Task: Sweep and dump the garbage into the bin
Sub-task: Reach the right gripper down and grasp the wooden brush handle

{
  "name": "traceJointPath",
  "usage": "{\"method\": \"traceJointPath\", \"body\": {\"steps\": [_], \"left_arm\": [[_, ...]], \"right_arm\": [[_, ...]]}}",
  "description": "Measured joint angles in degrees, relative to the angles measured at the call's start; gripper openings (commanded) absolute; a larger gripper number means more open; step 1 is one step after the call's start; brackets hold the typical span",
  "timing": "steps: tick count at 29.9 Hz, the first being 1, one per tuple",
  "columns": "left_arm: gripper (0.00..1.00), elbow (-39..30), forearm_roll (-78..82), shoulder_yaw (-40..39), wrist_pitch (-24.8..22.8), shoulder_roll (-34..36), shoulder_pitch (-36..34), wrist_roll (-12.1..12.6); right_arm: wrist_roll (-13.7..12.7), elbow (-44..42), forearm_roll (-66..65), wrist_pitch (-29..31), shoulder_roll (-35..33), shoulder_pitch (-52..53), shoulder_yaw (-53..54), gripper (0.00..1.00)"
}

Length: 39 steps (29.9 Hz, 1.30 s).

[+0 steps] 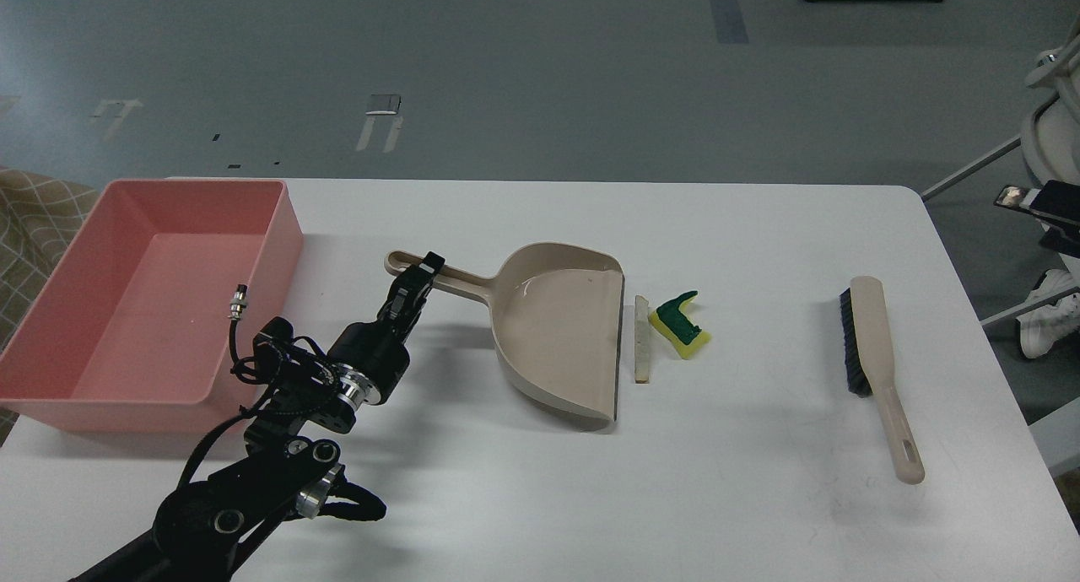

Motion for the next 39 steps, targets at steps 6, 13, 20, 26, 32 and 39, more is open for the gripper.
{"method": "traceJointPath", "body": {"steps": [6,13,20,26,32,39], "left_arm": [[0.18,0.0,-0.1,-0.15,0.04,0.02,-0.03,0.0],[0.18,0.17,-0.12,-0.31,0.49,-0.01,0.05,0.0],[0.18,0.17,-0.12,-0.51,0.57,0.02,0.06,0.07],[0.19,0.17,-0.2,-0.57,0.57,-0.21,0.14,0.07],[0.19,0.32,-0.2,-0.52,0.56,-0.23,0.14,0.08],[0.19,1.79,-0.08,-0.31,0.48,-0.24,0.06,0.08]], "right_arm": [[-12.18,8.86,0.04,0.01,1.96,-3.68,-2.59,1.0],[-17.98,20.1,0.11,0.01,-0.06,-6.83,-2.98,1.0],[-22.37,24.04,-0.05,0.0,-1.39,-7.43,-3.02,1.0],[-24.4,23.82,-0.43,0.0,-1.36,-8.33,-3.28,1.0],[-25.33,23.51,-0.76,0.0,-0.72,-10.47,-3.32,0.98],[-29.03,19.52,-1.89,-0.01,4.83,-10.82,-3.18,0.97]]}}
